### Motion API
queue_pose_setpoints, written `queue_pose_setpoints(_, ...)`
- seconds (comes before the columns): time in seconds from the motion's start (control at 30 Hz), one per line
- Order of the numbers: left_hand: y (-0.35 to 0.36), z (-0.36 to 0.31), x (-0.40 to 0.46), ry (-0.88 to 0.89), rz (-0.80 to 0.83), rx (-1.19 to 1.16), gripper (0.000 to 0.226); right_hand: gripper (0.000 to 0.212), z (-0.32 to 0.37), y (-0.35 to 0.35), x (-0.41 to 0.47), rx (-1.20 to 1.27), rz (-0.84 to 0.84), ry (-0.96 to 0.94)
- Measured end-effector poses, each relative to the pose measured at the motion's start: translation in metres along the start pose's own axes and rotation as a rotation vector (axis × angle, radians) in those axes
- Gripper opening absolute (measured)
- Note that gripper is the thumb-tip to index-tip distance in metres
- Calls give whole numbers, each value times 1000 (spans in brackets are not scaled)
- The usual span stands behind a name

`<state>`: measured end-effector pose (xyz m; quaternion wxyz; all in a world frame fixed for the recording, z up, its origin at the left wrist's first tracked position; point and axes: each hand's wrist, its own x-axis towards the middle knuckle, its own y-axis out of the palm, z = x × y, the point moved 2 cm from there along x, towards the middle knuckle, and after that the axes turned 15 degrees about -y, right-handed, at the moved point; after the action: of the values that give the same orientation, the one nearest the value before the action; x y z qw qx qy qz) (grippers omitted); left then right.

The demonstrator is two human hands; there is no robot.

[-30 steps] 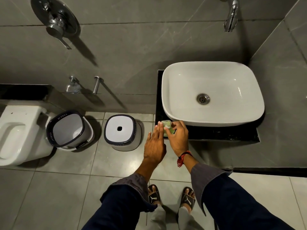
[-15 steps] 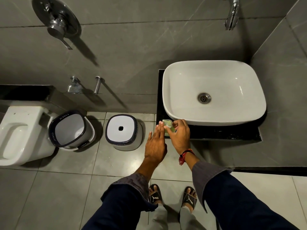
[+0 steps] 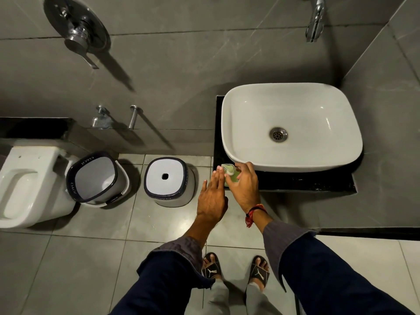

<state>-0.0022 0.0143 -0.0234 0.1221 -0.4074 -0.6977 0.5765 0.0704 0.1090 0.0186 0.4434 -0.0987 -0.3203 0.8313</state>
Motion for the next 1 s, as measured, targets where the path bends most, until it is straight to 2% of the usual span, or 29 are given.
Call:
queue_pose_setpoints(0.1, -1, -1, 0, -3, 13, -12, 92, 35, 0, 1, 0, -36, 50, -47)
queue_pose_setpoints(0.3, -4, 0, 4, 2, 45, 42, 95, 36, 1, 0, 5, -50, 34, 14)
queue_pose_setpoints(0.5, -6, -3, 3, 21, 45, 52, 97, 50, 7, -25, 7, -95, 46, -201)
queue_pose_setpoints(0.67, -6, -5, 4, -5, 44, 57, 99, 29, 15, -34, 25, -130, 159, -293)
queue_pose_setpoints(0.83, -5, -7, 2, -21, 48, 68, 100, 33, 22, -32, 27, -158, 307, -296)
queue_pose_setpoints(1.0, -8, -8, 5, -9, 37, 86, 99, 22, 26, -35, 22, -161, 325, -349)
